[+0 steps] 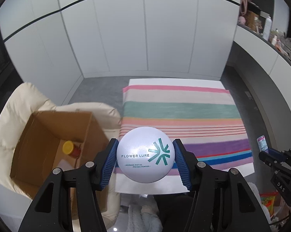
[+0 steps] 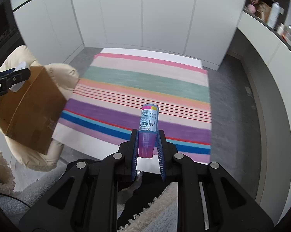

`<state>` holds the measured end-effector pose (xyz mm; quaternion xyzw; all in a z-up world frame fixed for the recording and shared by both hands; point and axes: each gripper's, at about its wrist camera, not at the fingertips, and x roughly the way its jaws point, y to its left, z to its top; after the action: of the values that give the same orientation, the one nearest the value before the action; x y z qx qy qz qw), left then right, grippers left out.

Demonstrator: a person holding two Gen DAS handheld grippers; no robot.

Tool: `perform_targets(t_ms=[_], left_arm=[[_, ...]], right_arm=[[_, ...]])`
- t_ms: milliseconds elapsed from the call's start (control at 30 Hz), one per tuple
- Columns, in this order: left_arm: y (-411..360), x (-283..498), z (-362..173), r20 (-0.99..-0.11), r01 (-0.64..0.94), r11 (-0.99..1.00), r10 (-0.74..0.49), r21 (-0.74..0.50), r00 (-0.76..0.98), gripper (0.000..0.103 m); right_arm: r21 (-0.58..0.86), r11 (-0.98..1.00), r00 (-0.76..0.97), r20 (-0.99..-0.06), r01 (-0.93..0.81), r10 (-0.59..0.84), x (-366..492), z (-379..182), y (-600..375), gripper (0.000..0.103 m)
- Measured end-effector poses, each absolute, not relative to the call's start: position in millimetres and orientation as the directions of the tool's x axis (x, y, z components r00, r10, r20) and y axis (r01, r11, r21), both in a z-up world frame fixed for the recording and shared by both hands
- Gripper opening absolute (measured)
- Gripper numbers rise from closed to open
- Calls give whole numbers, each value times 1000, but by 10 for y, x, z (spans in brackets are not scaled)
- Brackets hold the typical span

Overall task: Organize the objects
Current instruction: 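Lift the white jar and pink bottle and carry them toward the box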

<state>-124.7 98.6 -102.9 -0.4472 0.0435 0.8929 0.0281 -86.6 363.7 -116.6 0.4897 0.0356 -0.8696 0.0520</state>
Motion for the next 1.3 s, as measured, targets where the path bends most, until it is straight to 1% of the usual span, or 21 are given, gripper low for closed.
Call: perform_targets(t_ms=[267,500,900,1300], left_arm=[[358,-1158,-1091,-809,40,-997,-76,64,-583,58],[-271,-1010,-1167,-821,170,-983,-157,74,-550,59],[-1308,-704,-1304,-842,375,-924,-255,68,-475,59],[-1738,-733,-1362,-837,471,-877,-324,91,-442,59]], right_arm=[[-7,-966,-512,-849,260,-131,-953,-1172,2967,19],[0,-910,-489,-844,414,-222,-985,-1185,2201,19],[20,-766,-389,-852,642,-349,-866,-1352,921,19],[33,-682,-325,-862,731,-390,-926,-1533,191,19]])
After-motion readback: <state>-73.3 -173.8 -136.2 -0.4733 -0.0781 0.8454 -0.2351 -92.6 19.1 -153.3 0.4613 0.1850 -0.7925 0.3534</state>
